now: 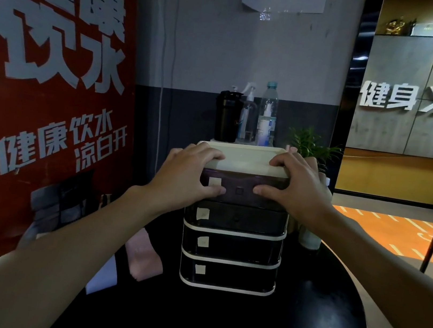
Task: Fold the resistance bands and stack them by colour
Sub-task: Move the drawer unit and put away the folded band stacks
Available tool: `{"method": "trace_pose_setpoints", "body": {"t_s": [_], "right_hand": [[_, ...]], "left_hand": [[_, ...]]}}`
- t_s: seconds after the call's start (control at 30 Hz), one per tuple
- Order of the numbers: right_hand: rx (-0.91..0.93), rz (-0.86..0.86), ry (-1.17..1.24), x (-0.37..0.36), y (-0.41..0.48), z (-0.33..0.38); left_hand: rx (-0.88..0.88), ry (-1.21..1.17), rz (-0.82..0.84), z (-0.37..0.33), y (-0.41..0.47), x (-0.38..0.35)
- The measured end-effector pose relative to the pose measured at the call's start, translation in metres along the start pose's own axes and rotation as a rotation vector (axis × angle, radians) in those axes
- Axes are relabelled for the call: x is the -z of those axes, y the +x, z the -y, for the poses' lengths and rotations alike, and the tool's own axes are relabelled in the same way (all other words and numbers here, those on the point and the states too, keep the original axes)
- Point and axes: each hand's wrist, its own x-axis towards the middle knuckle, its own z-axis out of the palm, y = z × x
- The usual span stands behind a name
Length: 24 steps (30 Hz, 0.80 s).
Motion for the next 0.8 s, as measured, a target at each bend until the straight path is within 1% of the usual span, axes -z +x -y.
{"method": "trace_pose_setpoints", "body": {"t_s": [0.37, 0.53, 0.73, 0.8], "right_hand": [[0.049, -0.069, -0.103, -0.012, -0.002, -0.002], [0.053, -0.092, -0.115, -0.016, -0.002, -0.004], [0.030, -0.062, -0.089, -0.014, -0.004, 0.000], [0.011, -0.060, -0.070, -0.013, -0.009, 0.001]], "left_hand": [[0.010, 0.091, -0.112, -0.005, -0.001, -0.015], [0.028, 0.124, -0.137, -0.007, 0.001, -0.019], [0.028, 0.099, -0.129, -0.007, 0.000, -0.020], [0.046, 0.016, -0.137, -0.006, -0.007, -0.021]]}}
